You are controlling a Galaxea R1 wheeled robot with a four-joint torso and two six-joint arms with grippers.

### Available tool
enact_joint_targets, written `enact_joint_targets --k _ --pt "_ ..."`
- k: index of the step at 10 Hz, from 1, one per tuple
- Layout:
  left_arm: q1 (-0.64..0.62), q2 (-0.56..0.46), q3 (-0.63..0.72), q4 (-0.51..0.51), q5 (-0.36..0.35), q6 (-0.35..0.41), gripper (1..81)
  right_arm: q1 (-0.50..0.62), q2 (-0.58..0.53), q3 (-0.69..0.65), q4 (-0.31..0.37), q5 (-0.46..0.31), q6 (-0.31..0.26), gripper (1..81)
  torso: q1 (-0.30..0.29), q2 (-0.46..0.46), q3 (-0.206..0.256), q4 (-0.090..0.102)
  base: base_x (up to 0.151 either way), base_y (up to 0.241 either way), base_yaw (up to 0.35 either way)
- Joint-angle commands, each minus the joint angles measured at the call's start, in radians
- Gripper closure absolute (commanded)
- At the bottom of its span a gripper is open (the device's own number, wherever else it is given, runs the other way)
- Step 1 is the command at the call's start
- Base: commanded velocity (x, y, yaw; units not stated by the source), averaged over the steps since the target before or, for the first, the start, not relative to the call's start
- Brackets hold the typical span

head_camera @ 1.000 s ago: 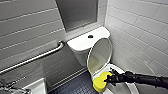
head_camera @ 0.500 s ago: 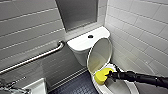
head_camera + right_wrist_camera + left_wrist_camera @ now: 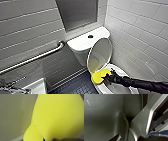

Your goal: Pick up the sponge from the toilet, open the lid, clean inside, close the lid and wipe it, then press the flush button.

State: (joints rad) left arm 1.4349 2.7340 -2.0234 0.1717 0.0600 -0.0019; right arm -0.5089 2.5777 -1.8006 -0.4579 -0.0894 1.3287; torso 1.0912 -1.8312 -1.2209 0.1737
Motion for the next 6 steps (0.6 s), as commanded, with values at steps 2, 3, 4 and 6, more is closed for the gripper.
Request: enact_joint_targets --k 2,3,4,6 --pt "0.011 -0.017 0.02 0.005 0.084 0.003 1.0 0.048 0.071 -0.005 -0.044 -0.064 0.001 81.1 0.0 0.0 0.0 0.0 0.0 0.0 0.0" --pt "0.011 -0.019 0.022 0.005 0.084 0.003 1.0 0.026 0.031 0.041 -0.047 -0.099 0.001 81.1 0.0 0.0 0.0 0.0 0.0 0.0 0.0" --pt "0.011 -0.02 0.026 0.003 0.084 0.003 1.0 0.0 -0.026 0.115 -0.059 -0.099 0.003 81.1 0.0 0.0 0.0 0.0 0.0 0.0 0.0" --pt "0.012 -0.025 0.034 0.003 0.084 0.003 1.0 -0.03 -0.107 0.201 -0.074 -0.101 0.003 81.1 0.0 0.0 0.0 0.0 0.0 0.0 0.0"
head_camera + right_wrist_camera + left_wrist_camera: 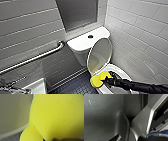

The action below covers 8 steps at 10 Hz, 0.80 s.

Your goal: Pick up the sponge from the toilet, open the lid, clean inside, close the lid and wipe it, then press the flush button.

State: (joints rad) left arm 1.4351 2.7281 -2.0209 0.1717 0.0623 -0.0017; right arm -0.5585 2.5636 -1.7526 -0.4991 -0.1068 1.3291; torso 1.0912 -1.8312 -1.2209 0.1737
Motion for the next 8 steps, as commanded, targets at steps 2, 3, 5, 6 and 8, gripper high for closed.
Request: enact_joint_targets --k 2,3,5,6,8 --pt "0.014 -0.022 0.031 0.005 0.079 0.003 1.0 -0.011 -0.13 0.187 -0.038 -0.085 0.002 81.1 0.0 0.0 0.0 0.0 0.0 0.0 0.0" --pt "0.014 -0.02 0.033 0.005 0.077 0.003 1.0 -0.03 -0.141 0.187 -0.038 -0.085 0.002 81.1 0.0 0.0 0.0 0.0 0.0 0.0 0.0" --pt "0.014 -0.02 0.033 0.005 0.077 0.009 1.0 -0.064 -0.213 0.238 -0.039 -0.082 0.002 81.1 0.0 0.0 0.0 0.0 0.0 0.0 0.0" --pt "0.014 -0.019 0.033 0.005 0.076 0.017 1.0 -0.076 -0.268 0.287 -0.039 -0.077 0.002 81.1 0.0 0.0 0.0 0.0 0.0 0.0 0.0" --pt "0.012 -0.022 0.045 0.005 0.077 0.025 1.0 -0.106 -0.365 0.358 -0.039 -0.056 0.002 81.1 0.0 0.0 0.0 0.0 0.0 0.0 0.0"
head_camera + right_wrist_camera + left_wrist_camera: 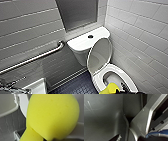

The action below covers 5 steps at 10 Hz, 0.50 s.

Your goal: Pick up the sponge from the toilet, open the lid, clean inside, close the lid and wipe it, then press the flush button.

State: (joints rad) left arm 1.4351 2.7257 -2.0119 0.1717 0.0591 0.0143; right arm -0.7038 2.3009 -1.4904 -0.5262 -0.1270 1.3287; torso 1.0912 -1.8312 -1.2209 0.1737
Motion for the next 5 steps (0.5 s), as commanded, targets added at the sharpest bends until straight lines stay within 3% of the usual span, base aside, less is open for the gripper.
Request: enact_joint_targets --k 1,5 --pt "0.012 -0.023 0.041 0.005 0.082 0.009 1.0 0.005 -0.133 0.102 -0.012 -0.005 0.003 81.1 0.0 0.0 0.0 0.0 0.0 0.0 0.0" --pt "0.012 -0.023 0.041 0.005 0.082 0.015 1.0 -0.133 -0.214 0.108 -0.021 0.093 0.003 81.1 0.0 0.0 0.0 0.0 0.0 0.0 0.0"
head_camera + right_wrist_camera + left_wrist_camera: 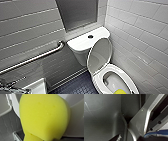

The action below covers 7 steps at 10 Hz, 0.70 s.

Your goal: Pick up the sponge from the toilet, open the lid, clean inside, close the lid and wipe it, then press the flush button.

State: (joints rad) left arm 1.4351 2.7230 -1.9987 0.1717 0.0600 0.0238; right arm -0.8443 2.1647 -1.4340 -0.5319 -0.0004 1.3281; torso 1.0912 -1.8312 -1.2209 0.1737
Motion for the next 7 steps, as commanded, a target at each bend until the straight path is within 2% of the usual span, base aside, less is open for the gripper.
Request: enact_joint_targets --k 1,5,7 --pt "0.012 -0.02 0.028 0.005 0.08 0.01 1.0 -0.023 -0.098 0.054 -0.016 -0.007 0.003 81.1 0.0 0.0 0.0 0.0 0.0 0.0 0.0" --pt "0.008 -0.023 0.028 0.003 0.078 0.019 1.0 -0.164 -0.22 0.056 0.018 0.146 0.003 81.1 0.0 0.0 0.0 0.0 0.0 0.0 0.0" --pt "0.002 -0.041 0.04 0.0 0.077 0.013 1.0 -0.249 -0.253 0.046 0.013 0.161 0.0 81.1 0.0 0.0 0.0 0.0 0.0 0.0 0.0"
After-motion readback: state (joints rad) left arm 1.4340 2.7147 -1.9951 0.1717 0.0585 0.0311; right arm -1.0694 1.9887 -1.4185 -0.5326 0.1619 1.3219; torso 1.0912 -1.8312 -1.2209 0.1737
